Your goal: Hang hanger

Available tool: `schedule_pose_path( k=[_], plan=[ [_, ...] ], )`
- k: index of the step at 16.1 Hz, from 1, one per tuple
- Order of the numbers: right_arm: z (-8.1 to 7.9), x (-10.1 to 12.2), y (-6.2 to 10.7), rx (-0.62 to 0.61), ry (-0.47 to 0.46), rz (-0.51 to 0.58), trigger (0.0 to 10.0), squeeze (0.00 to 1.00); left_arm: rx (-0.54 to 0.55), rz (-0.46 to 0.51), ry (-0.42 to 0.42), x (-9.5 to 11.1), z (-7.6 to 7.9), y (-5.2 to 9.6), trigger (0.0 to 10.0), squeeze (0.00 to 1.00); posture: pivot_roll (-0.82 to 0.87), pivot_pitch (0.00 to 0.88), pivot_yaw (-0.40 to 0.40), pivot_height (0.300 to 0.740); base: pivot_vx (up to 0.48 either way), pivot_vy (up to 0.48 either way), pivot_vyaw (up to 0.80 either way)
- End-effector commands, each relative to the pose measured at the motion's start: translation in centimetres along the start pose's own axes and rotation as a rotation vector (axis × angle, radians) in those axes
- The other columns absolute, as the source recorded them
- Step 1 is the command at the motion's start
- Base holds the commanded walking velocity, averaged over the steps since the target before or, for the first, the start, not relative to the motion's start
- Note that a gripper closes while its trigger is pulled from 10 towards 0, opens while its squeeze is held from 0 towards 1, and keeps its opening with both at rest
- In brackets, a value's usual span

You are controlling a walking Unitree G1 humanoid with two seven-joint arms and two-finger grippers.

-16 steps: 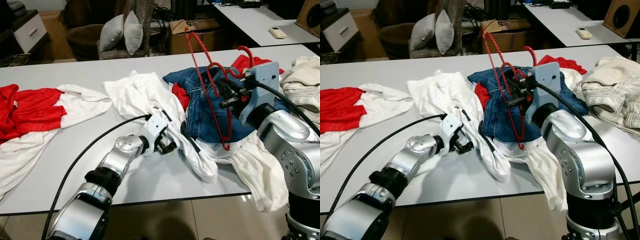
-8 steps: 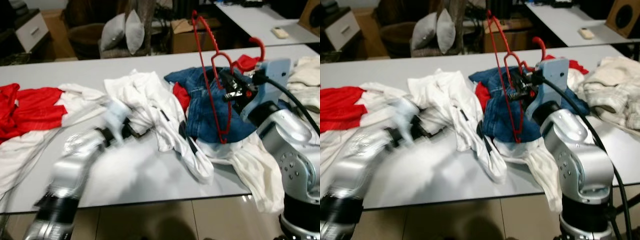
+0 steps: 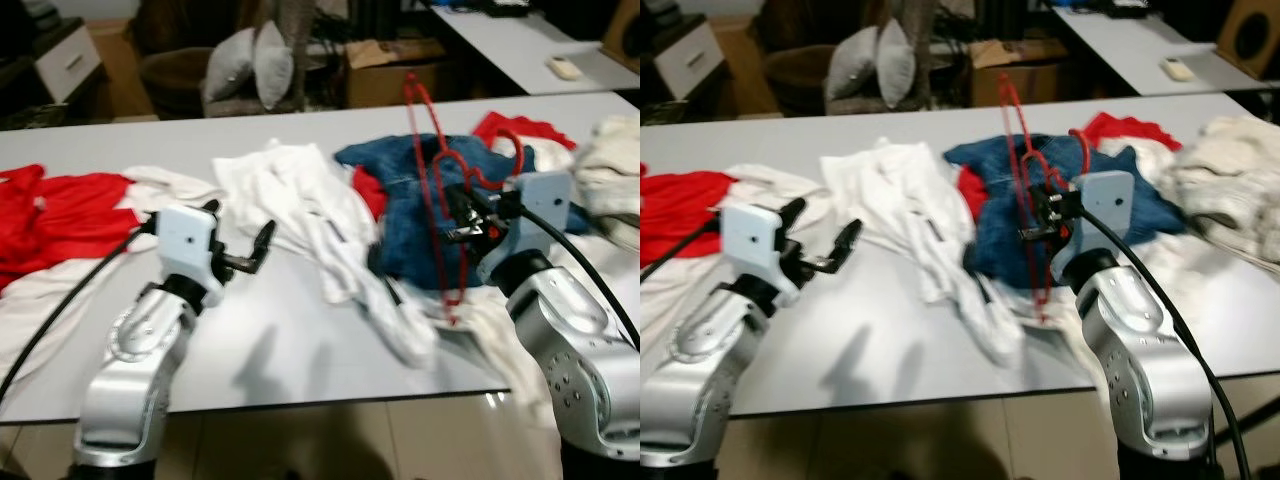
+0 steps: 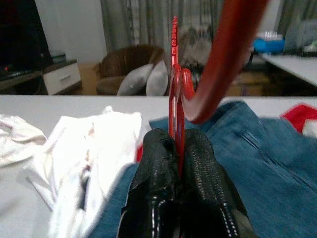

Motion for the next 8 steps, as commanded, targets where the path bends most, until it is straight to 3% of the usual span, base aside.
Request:
schedule_pose_path(
  k=[1,3,8],
  plan=[
    [-0.9,0.5,0.1,0.028,-0.005,0.027,10.0,0.0,0.039,-0.014,-0.004,-0.1,-0.5,0.1,10.0,0.6,-0.14,0.0,0.091,0.74,0.0,0.435,0.0],
    [-1.8,0.5,0.3,0.073,-0.025,0.034,10.0,0.0,0.036,-0.043,-0.008,-0.6,0.0,0.3,10.0,0.59,-0.14,0.0,0.091,0.74,0.0,0.437,0.0],
    [-2.1,0.9,-0.1,0.086,-0.029,0.051,10.0,0.0,0.078,-0.05,-0.03,-0.5,-0.8,0.5,10.0,0.59,-0.13,0.0,0.079,0.74,0.0,0.438,0.0]
  ],
)
Point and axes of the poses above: a point about 5 cm out from each wrist's last joint towards the gripper, its own y axis pointing back from the gripper into the wrist, its own x axis along the axis of the wrist's last joint, z = x × y, the point moved 4 cm from there along -y, pointing out of the wrist towards the gripper, and after that the axes turned 8 degrees about y, right-handed, at the moved point
